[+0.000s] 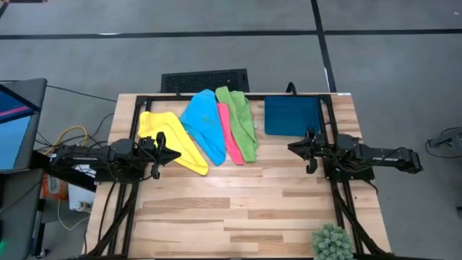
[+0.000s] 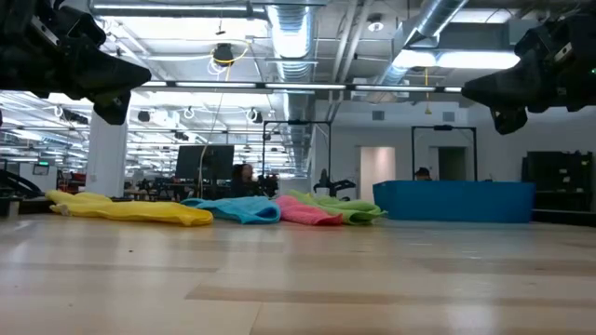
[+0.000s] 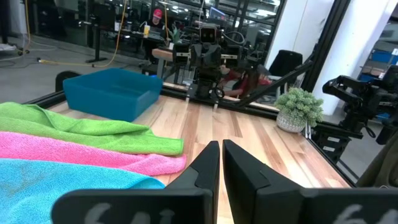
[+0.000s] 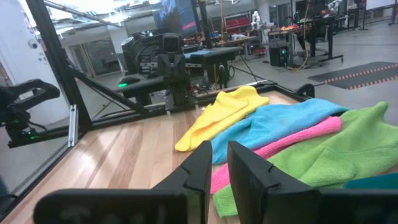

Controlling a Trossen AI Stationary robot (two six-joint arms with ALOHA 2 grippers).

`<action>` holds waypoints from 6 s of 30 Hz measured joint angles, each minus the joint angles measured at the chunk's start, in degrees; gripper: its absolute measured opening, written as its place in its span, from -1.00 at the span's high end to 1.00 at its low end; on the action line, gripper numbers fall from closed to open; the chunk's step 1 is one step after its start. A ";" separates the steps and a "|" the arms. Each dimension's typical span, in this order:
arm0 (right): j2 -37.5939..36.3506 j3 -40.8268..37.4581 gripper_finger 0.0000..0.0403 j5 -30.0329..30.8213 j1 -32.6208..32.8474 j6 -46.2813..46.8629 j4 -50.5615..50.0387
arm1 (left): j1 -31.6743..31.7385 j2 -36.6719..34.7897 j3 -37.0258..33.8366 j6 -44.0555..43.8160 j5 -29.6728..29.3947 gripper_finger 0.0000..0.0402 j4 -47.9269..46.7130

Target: Fold microfiber towels

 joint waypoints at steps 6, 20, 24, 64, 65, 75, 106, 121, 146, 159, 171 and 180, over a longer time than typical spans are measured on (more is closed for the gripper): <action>0.02 0.02 0.62 0.00 0.00 0.00 0.00 | 0.00 -0.01 0.00 -0.27 -0.01 0.94 0.00; 0.00 0.00 0.62 0.97 -0.81 -10.60 0.14 | 0.00 0.00 -0.01 -24.74 -7.57 0.94 1.33; 0.02 0.00 0.62 1.06 -0.79 -11.49 0.16 | -0.02 0.02 -0.01 -29.42 -9.68 0.94 1.55; 23.62 17.83 0.35 13.73 -1.18 27.19 8.96 | 0.04 22.67 21.53 -34.08 -31.39 0.37 15.17; 27.15 20.13 0.30 12.70 -1.18 26.05 6.45 | 0.08 23.96 22.58 -34.07 -30.74 0.33 14.03; 60.29 36.91 0.02 0.02 0.04 11.39 -11.39 | 0.11 30.62 29.92 -32.87 -26.89 0.18 -0.72; 97.59 47.34 0.36 10.32 4.52 -20.21 -10.86 | 0.09 31.93 30.15 -33.24 -26.48 0.18 -4.52; 83.46 47.27 0.97 9.99 4.35 -6.86 -13.56 | 0.11 33.34 30.15 -34.80 -28.55 0.18 -4.40; 77.17 47.25 0.94 9.60 25.28 27.90 -24.94 | 16.61 67.81 46.90 -16.73 12.32 0.18 2.88; 83.73 47.25 0.94 9.75 34.86 44.65 -22.71 | 18.90 97.27 72.00 7.10 27.62 0.18 -9.03; 83.73 47.25 0.91 9.61 42.13 53.43 -22.79 | 19.87 117.38 93.46 29.66 30.55 0.18 -25.46; 83.69 47.25 0.91 6.95 45.35 56.49 -23.01 | 19.50 124.40 103.81 35.87 26.66 0.18 -28.12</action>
